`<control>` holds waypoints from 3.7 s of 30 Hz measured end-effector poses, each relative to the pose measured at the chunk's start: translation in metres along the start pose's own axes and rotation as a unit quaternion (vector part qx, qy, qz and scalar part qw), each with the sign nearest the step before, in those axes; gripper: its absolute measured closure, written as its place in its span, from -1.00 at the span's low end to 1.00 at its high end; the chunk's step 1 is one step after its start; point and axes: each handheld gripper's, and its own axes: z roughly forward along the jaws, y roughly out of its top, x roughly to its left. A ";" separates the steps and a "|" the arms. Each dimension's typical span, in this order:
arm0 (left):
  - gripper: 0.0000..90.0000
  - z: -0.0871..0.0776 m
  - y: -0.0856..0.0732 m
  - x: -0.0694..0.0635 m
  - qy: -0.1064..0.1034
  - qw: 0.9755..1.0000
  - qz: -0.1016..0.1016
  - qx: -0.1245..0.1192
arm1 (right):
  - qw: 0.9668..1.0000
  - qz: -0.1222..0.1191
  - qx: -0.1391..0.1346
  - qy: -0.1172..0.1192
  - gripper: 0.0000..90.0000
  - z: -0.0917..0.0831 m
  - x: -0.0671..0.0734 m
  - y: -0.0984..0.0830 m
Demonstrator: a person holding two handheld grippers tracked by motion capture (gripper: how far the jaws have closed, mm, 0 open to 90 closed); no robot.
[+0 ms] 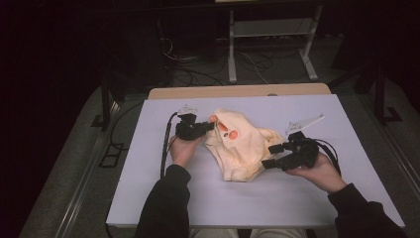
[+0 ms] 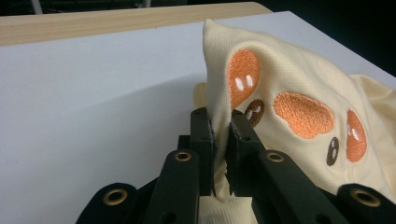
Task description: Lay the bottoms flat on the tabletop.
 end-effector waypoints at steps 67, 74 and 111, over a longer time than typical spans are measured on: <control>-0.07 -0.004 0.016 -0.029 0.053 0.998 0.017 -0.027 | 0.978 0.154 -0.015 -0.141 0.83 0.038 -0.114 0.068; -0.17 0.005 0.010 -0.034 0.051 0.998 0.013 -0.017 | 0.972 0.176 -0.028 -0.156 0.83 0.022 -0.123 0.054; -0.30 0.030 -0.044 -0.078 -0.073 0.995 -0.031 0.063 | 0.967 0.175 -0.046 -0.179 0.83 0.008 -0.125 0.033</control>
